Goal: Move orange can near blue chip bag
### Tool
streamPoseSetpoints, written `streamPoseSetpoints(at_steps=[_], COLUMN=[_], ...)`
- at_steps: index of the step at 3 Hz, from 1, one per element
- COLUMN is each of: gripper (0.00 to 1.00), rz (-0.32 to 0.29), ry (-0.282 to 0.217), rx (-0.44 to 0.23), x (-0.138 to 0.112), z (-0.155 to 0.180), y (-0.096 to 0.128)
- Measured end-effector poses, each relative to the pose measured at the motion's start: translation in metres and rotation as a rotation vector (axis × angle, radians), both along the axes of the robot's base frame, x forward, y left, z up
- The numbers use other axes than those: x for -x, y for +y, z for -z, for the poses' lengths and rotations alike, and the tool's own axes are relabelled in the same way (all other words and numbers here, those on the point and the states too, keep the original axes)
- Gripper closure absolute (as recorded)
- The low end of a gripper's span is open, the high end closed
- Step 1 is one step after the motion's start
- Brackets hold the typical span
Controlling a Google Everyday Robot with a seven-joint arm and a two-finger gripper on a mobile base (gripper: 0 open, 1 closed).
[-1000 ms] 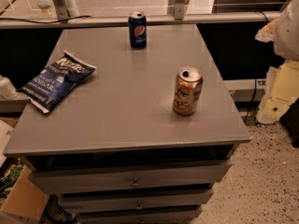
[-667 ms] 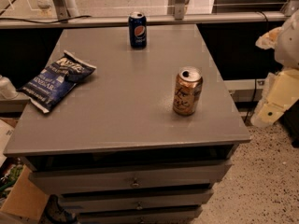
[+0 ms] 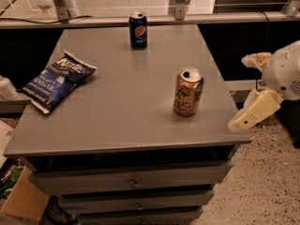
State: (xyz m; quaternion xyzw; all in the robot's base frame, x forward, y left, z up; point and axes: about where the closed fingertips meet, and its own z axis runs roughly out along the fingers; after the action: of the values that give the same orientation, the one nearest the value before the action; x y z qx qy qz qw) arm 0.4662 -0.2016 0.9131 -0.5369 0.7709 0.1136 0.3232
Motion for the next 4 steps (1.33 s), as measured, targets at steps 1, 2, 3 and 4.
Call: streamPoseSetpoints(at_steps=[1, 2, 3, 4], gripper=[0.00, 0.00, 0.00, 0.00], rz=[-0.058, -0.100, -0.137, -0.176], ry=[-0.033, -0.042, -0.050, -0.068], rx=[-0.133, -0.247, -0.359, -0.443], x=[-0.019, -0.032, -0.039, -0.048], z=[0.015, 0.032, 0.047, 0.051], y=[0.024, 0.041, 0.057, 0.072])
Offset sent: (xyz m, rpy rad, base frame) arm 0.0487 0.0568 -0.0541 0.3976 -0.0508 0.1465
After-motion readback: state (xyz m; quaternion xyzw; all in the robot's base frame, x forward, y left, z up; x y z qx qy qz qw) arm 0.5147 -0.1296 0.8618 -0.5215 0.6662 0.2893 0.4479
